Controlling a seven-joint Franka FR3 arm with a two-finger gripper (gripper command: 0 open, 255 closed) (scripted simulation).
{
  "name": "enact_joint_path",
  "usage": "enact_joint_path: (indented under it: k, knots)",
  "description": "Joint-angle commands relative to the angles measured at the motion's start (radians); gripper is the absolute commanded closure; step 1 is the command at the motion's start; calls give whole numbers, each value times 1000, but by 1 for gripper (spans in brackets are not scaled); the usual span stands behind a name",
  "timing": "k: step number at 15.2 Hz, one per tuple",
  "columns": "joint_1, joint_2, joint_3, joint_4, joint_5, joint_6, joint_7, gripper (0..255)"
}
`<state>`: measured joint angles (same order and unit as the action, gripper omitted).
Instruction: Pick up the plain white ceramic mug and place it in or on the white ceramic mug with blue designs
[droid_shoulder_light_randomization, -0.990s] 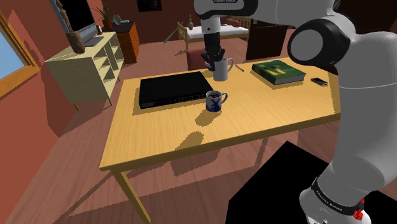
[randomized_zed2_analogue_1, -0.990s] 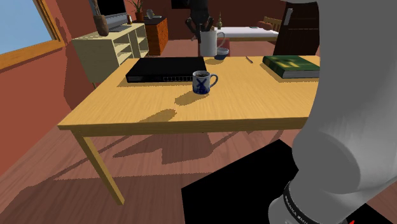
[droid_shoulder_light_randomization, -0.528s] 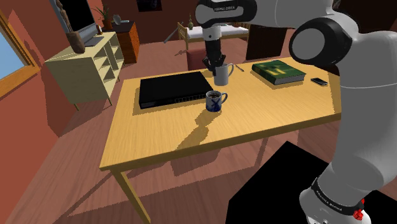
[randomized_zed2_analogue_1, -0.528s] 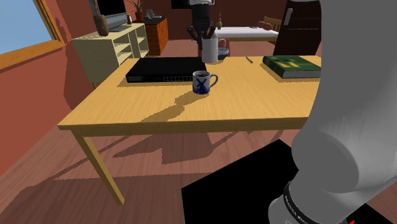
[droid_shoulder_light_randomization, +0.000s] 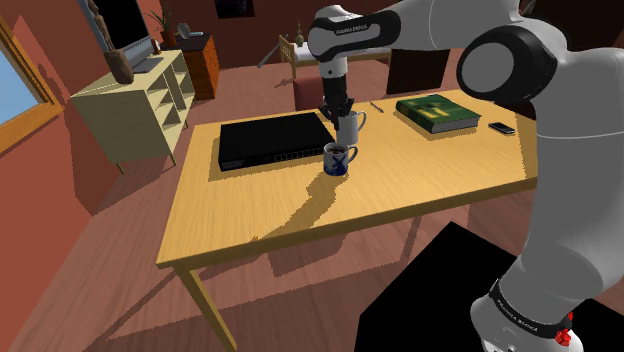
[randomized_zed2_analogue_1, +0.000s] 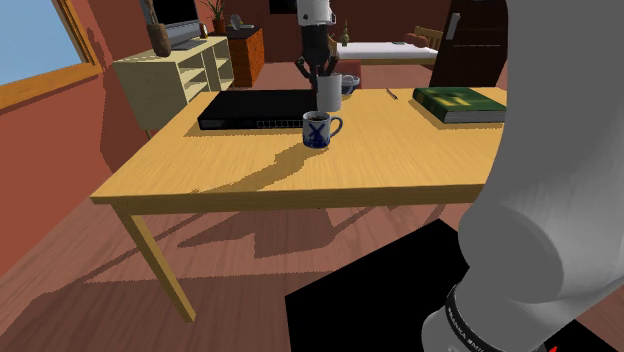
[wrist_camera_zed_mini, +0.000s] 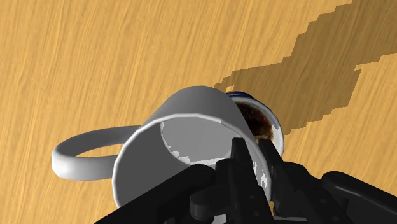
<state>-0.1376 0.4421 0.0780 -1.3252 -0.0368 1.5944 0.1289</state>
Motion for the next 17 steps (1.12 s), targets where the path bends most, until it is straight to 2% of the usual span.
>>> enact_joint_path:
  k: [1,3,10,11,16,17]
  knots:
    - [-1,-1,0,-30,0,30,0,255]
    - [-1,0,0,-53,0,54,1,255]
    - [-1,0,0,-53,0,54,1,255]
    - [-1,-1,0,-55,0,55,1,0]
    - [-1,0,0,-53,0,54,1,0]
    - [0,8,0,-8,-1,17,0,0]
